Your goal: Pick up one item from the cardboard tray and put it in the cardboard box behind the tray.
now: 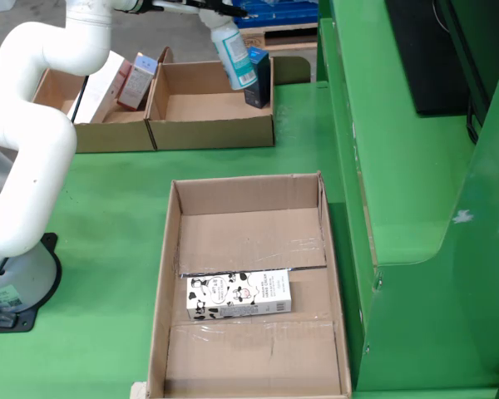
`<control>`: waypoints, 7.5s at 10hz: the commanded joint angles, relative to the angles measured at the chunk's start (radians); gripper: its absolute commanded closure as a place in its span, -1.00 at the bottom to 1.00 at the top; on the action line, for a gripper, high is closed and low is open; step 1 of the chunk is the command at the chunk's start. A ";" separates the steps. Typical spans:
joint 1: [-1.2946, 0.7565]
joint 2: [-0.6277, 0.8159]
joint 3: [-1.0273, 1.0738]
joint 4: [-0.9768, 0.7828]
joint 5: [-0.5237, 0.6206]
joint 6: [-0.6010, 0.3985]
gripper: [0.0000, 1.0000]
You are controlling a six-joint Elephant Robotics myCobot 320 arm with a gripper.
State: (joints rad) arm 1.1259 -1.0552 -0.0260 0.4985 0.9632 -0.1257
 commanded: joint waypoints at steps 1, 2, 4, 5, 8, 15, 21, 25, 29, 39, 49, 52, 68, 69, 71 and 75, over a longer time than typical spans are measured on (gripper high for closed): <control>0.056 0.005 0.026 0.014 -0.010 -0.001 1.00; 0.081 -0.009 0.026 0.014 -0.010 -0.001 1.00; 0.121 -0.024 0.026 0.014 -0.010 -0.001 1.00; 0.121 -0.024 0.026 0.014 -0.010 -0.001 1.00; 0.145 -0.032 0.026 0.014 -0.010 -0.001 1.00; 0.148 -0.064 0.026 0.014 -0.010 -0.001 1.00; 0.145 -0.130 0.026 0.014 -0.010 -0.001 1.00; 0.145 -0.130 0.026 0.014 -0.010 -0.001 1.00; 0.145 -0.130 0.026 0.014 -0.010 -0.001 1.00; 0.141 -0.171 0.026 0.014 -0.010 0.000 1.00; 0.145 -0.210 0.026 0.014 -0.010 0.000 1.00; 0.145 -0.210 0.026 0.014 -0.010 0.000 1.00; 0.104 -0.306 0.026 0.014 -0.010 -0.005 1.00; 0.104 -0.306 0.026 0.014 -0.010 -0.005 1.00; 0.104 -0.306 0.026 0.014 -0.010 -0.005 1.00; 0.104 -0.306 0.026 0.014 -0.010 -0.005 1.00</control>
State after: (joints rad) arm 1.2317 -1.3912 -0.0276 0.5000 0.9664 -0.1304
